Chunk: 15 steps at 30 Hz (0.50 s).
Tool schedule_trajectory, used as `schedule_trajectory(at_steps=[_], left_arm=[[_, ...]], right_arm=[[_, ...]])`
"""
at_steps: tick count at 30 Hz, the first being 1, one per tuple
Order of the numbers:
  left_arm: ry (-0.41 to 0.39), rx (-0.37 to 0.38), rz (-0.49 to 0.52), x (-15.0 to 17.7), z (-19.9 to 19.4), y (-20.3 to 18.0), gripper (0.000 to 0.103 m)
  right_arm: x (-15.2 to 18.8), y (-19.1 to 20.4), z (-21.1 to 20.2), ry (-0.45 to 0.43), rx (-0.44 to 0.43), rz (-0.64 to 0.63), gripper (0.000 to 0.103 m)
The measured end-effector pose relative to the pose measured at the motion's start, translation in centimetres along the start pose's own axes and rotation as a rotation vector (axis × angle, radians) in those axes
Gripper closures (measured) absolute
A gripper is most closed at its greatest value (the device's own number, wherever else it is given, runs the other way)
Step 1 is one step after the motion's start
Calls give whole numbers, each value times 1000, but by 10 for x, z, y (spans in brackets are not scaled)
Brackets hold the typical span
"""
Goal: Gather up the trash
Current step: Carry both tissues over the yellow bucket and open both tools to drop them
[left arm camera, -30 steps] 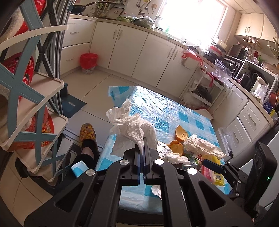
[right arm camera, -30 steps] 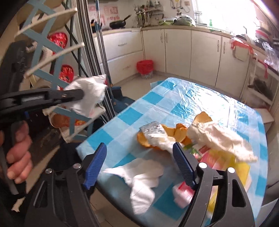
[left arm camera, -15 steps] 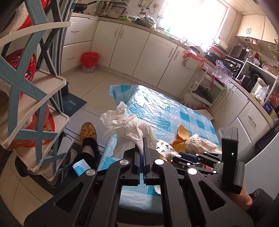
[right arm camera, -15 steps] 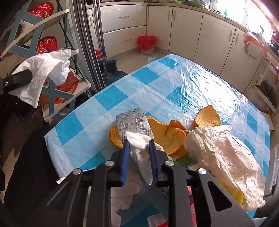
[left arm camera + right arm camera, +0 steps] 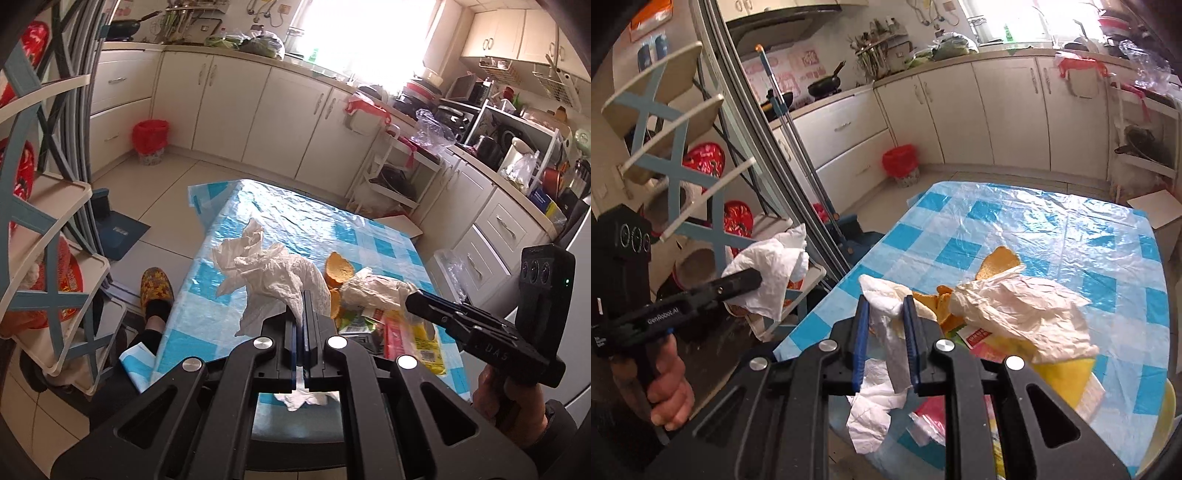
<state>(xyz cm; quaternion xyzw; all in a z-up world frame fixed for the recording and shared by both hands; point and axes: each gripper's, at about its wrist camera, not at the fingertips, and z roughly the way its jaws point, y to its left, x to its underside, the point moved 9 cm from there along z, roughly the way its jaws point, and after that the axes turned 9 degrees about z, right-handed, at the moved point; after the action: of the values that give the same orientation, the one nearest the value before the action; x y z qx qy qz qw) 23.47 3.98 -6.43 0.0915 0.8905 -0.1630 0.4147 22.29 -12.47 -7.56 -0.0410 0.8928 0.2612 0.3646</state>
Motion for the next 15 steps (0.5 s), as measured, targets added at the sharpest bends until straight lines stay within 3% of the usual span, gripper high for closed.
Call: schedule_trajectory(at_steps=[8, 15], left_arm=[[3, 126, 119, -6, -1, -84, 101], [15, 263, 251, -8, 5, -184, 101]], right_arm=[[-3, -53, -81, -126, 102, 87, 84], [12, -152, -143, -174, 274, 229, 84]])
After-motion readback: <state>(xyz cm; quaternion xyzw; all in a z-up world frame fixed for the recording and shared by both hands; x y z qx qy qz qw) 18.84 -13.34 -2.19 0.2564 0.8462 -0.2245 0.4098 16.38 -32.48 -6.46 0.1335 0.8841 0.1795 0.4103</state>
